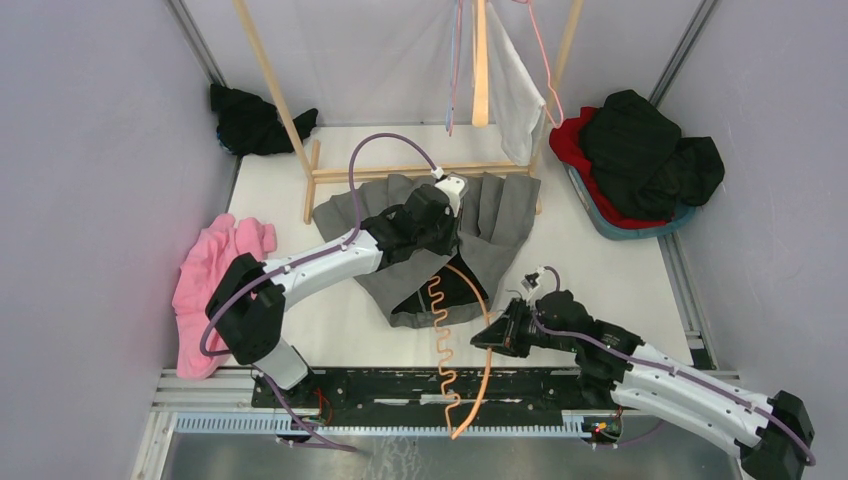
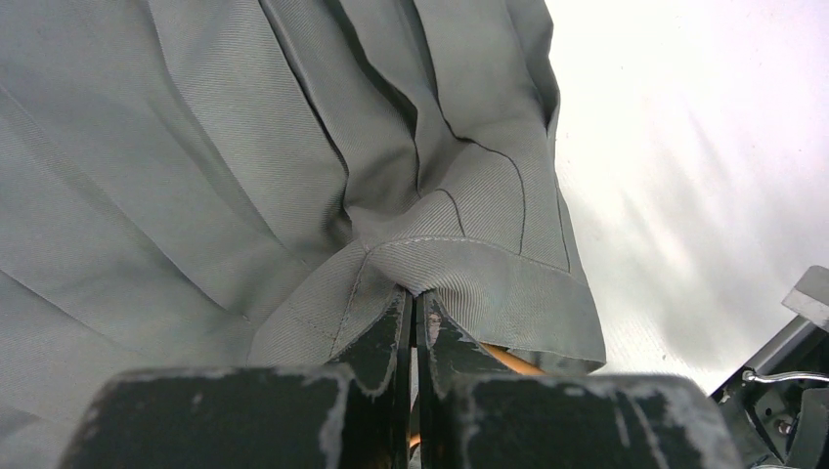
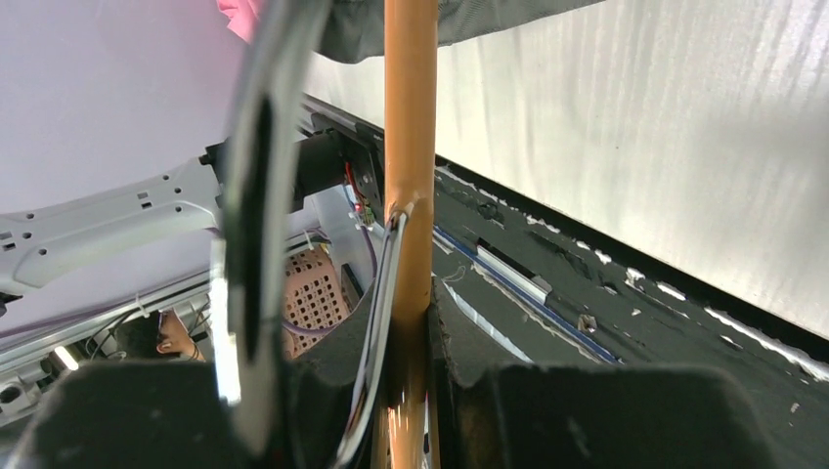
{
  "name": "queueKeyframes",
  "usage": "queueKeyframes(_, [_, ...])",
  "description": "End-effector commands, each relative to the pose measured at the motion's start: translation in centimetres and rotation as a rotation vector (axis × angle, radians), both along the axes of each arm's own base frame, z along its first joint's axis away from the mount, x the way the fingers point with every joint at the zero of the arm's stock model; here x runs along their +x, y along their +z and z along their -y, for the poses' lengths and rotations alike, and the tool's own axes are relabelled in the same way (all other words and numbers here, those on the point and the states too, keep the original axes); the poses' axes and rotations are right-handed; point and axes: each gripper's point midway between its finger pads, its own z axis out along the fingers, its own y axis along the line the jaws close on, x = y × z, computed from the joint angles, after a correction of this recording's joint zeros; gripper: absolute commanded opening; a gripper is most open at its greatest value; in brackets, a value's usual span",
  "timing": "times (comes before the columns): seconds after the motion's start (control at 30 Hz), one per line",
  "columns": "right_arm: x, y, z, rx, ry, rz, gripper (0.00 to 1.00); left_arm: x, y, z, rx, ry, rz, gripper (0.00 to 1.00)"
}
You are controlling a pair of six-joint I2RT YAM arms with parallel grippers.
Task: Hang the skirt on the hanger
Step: Hang the skirt on the hanger.
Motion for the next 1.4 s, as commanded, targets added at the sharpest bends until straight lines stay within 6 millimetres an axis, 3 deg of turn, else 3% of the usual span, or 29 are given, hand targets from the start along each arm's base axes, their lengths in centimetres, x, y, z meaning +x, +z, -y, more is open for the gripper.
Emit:
queueKeyframes(0.0, [1.1, 2.2, -1.5, 0.125, -0.032, 0.047, 0.01, 1.0, 3.7, 1.6, -0.093, -0.04, 0.085, 0.03])
queueKeyframes(0.47, [3.5, -1.4, 1.1, 0.198, -0.278, 0.021, 0.01, 0.2, 5.2, 2.9, -0.165, -0.088, 0.066, 0.03])
queueKeyframes(0.67, [4.7, -2.3, 2.4, 0.152, -0.374, 0.046, 0.01, -0.2, 5.5, 3.4, -0.199, -0.11, 0.051, 0.03])
queueKeyframes(0.77, [5.2, -2.5, 2.5, 0.143, -0.399, 0.047, 0.01, -0.6, 5.6, 3.8, -0.217, -0.127, 0.037, 0.03])
queueKeyframes(0.97, [5.0, -5.1, 2.4, 0.051, -0.403, -0.032, 0.01, -0.9, 6.2, 4.0, -0.24, -0.14, 0.033, 0.03])
queueKeyframes(1.1, [5.7, -5.3, 2.8, 0.003, -0.437, -0.018, 0.01, -1.4, 6.6, 3.8, -0.254, -0.148, 0.028, 0.03])
queueKeyframes(1.37, [7.6, -4.9, 6.7, -0.072, -0.613, 0.084, 0.01, -2.6, 5.0, 3.0, -0.253, -0.141, -0.018, 0.04])
